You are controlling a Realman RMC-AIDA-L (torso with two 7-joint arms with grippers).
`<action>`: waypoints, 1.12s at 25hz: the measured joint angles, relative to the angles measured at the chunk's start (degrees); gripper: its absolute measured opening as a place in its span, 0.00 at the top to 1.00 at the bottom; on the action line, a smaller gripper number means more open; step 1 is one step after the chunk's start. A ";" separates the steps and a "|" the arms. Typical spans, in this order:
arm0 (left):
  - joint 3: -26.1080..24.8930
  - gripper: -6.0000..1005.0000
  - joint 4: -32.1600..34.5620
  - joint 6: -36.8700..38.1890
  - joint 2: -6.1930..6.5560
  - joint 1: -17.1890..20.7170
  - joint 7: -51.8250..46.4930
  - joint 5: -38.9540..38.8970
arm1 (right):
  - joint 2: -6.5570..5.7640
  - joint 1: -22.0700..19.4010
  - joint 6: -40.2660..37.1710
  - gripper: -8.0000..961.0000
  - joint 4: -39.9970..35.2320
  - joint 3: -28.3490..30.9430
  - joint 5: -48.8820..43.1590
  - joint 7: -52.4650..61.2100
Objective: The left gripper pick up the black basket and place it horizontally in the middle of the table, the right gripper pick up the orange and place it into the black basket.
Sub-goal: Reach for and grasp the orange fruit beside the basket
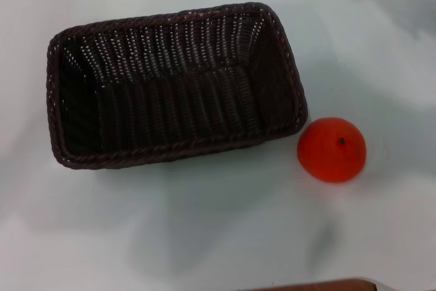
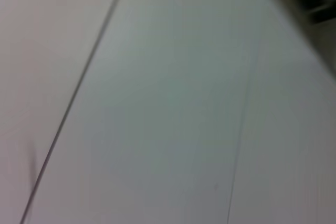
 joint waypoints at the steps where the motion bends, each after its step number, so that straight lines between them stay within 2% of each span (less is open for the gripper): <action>1: 0.02 0.24 -2.11 1.57 -0.16 -0.03 5.00 -1.81 | -0.43 0.18 -2.53 0.17 -3.22 0.23 -3.95 3.53; 3: 0.12 0.24 -5.93 3.44 -0.33 -0.18 12.71 -5.50 | -0.85 0.36 -6.65 0.17 -10.05 0.74 -11.38 9.85; 8: -0.11 0.25 -6.57 3.16 -0.29 -0.90 13.80 -6.65 | -1.72 2.26 -16.89 0.17 -24.37 1.67 -25.85 22.03; 11: -0.26 0.25 -7.20 2.74 -0.14 -1.92 13.82 -6.72 | -2.34 5.75 -25.68 0.18 -28.99 2.24 -34.98 25.96; 14: -0.35 0.25 -8.71 2.07 -0.02 -2.73 13.84 -6.75 | -2.33 8.53 -27.61 0.18 -31.04 -1.65 -45.11 29.41; 17: -0.37 0.25 -10.23 1.70 0.08 -3.13 13.85 -6.77 | -1.52 10.35 -27.59 0.18 -30.40 -6.49 -52.39 30.09; 28: -0.38 0.25 -11.06 1.54 0.10 -2.51 13.85 -6.80 | 2.99 12.26 -26.51 0.19 -26.77 -9.27 -53.57 25.35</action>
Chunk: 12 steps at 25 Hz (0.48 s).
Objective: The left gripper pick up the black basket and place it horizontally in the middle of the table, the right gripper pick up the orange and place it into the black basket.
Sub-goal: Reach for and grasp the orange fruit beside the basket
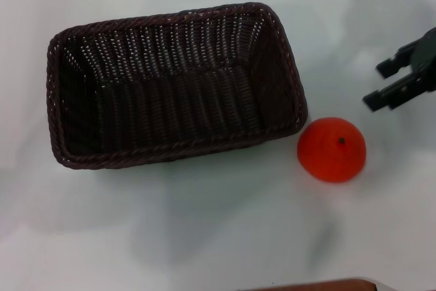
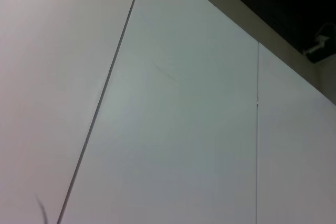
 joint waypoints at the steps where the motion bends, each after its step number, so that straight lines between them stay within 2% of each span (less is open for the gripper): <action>1: 0.00 0.25 -0.01 -0.01 0.00 -0.07 -0.04 0.00 | 0.28 0.12 0.02 0.19 0.40 -0.38 -0.16 -0.32; 12: 0.40 0.25 -0.84 -0.84 0.03 -1.13 -0.31 0.01 | 1.00 1.32 0.77 0.19 7.54 -4.87 -0.61 -3.07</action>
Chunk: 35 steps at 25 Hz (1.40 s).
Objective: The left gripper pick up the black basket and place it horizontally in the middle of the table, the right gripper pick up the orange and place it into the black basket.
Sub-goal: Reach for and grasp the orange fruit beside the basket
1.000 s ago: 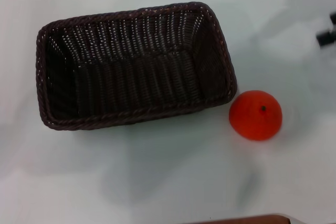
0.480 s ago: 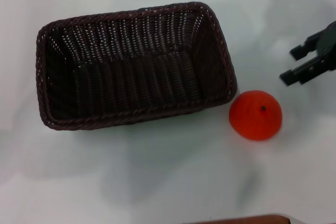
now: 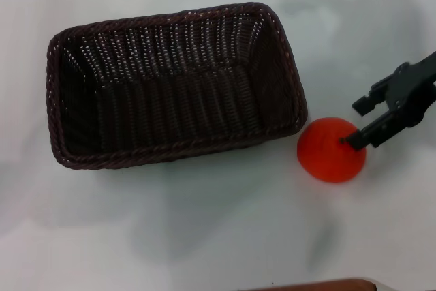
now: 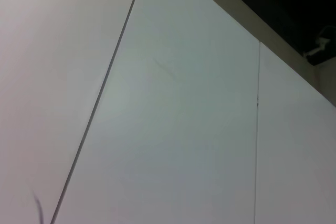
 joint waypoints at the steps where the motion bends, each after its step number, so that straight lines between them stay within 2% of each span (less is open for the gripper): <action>1: -0.02 0.25 -0.09 -0.01 0.00 0.00 0.00 0.00 | 0.10 0.05 0.38 0.19 0.54 -0.68 -0.01 -0.02; 6: -0.20 0.25 -0.61 -0.04 0.04 0.00 0.00 0.00 | 0.43 0.30 2.85 0.19 3.15 -4.40 -0.10 0.03; 17: -0.31 0.25 -0.60 0.16 0.05 0.01 -0.04 0.00 | 0.95 1.66 6.62 0.20 7.09 -6.69 -0.68 -0.04; 22: -0.30 0.25 -0.59 0.21 0.05 0.01 -0.07 0.00 | 0.50 2.05 7.90 0.42 7.41 -6.68 -1.00 -0.03; 25: -0.30 0.25 -0.59 0.22 0.05 0.01 -0.09 0.00 | 0.45 2.17 7.99 0.68 7.43 -6.55 -1.03 -0.03; 31: -0.31 0.25 -0.61 0.40 0.05 0.22 -0.17 0.00 | 0.42 2.18 8.41 0.80 7.44 -6.33 -1.05 -0.40; 35: -0.30 0.25 -0.65 0.50 0.05 0.28 -0.21 0.00 | 0.19 1.83 8.11 0.82 7.27 -5.19 -0.77 -0.97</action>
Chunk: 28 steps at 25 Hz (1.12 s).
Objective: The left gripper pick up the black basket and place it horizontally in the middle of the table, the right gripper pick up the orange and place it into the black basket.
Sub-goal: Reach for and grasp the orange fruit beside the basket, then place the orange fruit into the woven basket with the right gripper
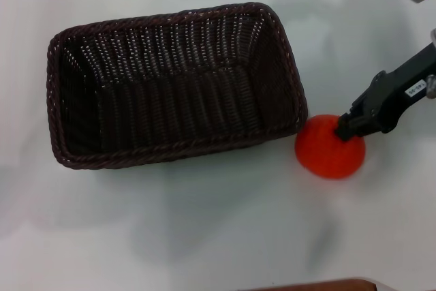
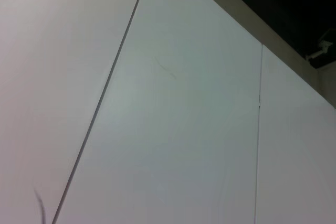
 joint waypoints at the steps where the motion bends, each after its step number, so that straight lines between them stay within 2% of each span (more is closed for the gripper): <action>1: -0.01 0.25 0.00 0.02 0.00 0.00 0.00 0.00 | -0.11 -0.10 -0.13 0.82 -0.13 0.92 0.11 -0.39; 15: -0.10 0.25 -0.03 0.01 0.06 -0.57 -0.15 -0.46 | -2.99 -0.60 0.31 0.90 0.26 19.76 1.04 -7.65; 18: -0.09 0.25 -0.03 0.00 0.08 -0.62 -0.22 -0.59 | -3.72 -1.53 2.33 0.92 0.01 25.22 6.89 -8.07; 19: -0.09 0.25 -0.03 -0.03 0.08 -0.63 -0.23 -0.59 | -3.72 -1.53 2.33 0.92 0.01 25.22 6.89 -8.07; 21: -0.06 0.25 -0.03 -0.13 0.09 -0.62 -0.23 -0.61 | -3.79 -2.32 3.44 0.93 0.07 27.17 13.40 -7.77; 22: 0.02 0.25 -0.03 -0.28 0.09 -0.63 -0.23 -0.63 | -3.38 -3.22 4.11 0.93 0.45 28.34 20.89 -7.66; 24: 0.07 0.25 -0.03 -0.34 0.09 -0.62 -0.23 -0.63 | -2.99 -3.50 4.24 0.93 0.72 28.38 24.15 -7.76; 28: 0.27 0.25 -0.03 -0.46 0.09 -0.59 -0.23 -0.63 | 0.01 -3.35 5.81 0.93 3.03 26.81 34.90 -9.97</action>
